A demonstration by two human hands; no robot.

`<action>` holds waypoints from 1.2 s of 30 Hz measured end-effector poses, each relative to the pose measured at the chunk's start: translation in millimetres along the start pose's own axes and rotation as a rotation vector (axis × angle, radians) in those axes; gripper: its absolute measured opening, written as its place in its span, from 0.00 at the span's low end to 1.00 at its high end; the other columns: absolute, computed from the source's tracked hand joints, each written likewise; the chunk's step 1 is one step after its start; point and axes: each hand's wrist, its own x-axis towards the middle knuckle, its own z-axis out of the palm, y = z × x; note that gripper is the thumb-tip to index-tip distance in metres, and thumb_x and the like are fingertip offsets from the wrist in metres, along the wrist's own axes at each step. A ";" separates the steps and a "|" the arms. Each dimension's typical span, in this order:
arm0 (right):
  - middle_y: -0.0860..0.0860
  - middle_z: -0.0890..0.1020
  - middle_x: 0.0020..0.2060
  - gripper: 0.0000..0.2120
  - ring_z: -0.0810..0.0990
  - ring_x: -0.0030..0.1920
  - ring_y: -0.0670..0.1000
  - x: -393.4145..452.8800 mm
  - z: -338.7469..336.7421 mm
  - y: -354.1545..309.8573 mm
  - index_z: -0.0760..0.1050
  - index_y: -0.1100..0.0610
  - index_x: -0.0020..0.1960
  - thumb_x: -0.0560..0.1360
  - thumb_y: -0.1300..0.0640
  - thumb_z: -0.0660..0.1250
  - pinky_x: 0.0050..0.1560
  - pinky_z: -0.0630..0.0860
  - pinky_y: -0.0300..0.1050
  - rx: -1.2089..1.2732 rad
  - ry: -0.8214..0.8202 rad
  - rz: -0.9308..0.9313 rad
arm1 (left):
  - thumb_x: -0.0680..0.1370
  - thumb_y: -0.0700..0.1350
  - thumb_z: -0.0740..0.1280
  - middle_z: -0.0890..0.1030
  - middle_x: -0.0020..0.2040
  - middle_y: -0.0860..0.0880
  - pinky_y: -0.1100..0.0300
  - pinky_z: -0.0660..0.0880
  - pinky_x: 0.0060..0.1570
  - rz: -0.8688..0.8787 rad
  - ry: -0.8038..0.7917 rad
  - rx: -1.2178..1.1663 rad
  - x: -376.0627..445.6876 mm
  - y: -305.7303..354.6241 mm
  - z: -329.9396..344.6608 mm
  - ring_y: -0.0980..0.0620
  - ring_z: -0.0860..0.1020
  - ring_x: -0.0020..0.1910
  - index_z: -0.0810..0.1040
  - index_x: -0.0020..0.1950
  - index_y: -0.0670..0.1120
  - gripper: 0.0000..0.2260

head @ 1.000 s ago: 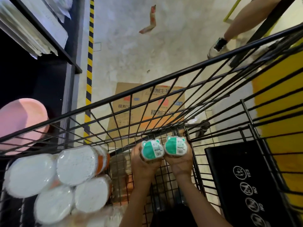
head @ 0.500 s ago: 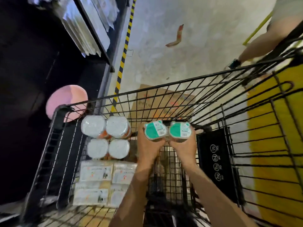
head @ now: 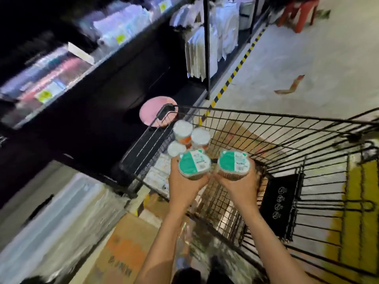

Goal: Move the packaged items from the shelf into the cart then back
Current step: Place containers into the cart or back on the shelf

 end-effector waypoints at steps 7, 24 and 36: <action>0.41 0.78 0.51 0.38 0.78 0.48 0.32 -87.8 56.5 -46.5 0.65 0.51 0.63 0.61 0.68 0.79 0.47 0.76 0.28 0.040 -0.359 -0.151 | 0.61 0.35 0.80 0.79 0.50 0.53 0.72 0.73 0.43 0.011 0.296 -0.030 -79.4 5.6 -115.8 0.66 0.78 0.46 0.69 0.54 0.50 0.29; 0.37 0.74 0.48 0.36 0.75 0.44 0.27 -424.1 230.4 -55.0 0.63 0.48 0.60 0.62 0.69 0.78 0.41 0.71 0.22 -0.001 -0.968 -0.279 | 0.61 0.40 0.81 0.81 0.50 0.54 0.67 0.77 0.45 -0.130 0.787 -0.017 -359.9 -65.1 -432.2 0.61 0.80 0.49 0.71 0.56 0.50 0.29; 0.40 0.77 0.51 0.38 0.77 0.51 0.38 -598.7 351.8 -30.0 0.63 0.46 0.62 0.61 0.66 0.80 0.43 0.76 0.31 -0.051 -1.255 -0.317 | 0.63 0.36 0.79 0.80 0.49 0.54 0.70 0.76 0.41 -0.206 1.047 0.008 -478.8 -116.5 -583.4 0.68 0.78 0.44 0.69 0.53 0.53 0.27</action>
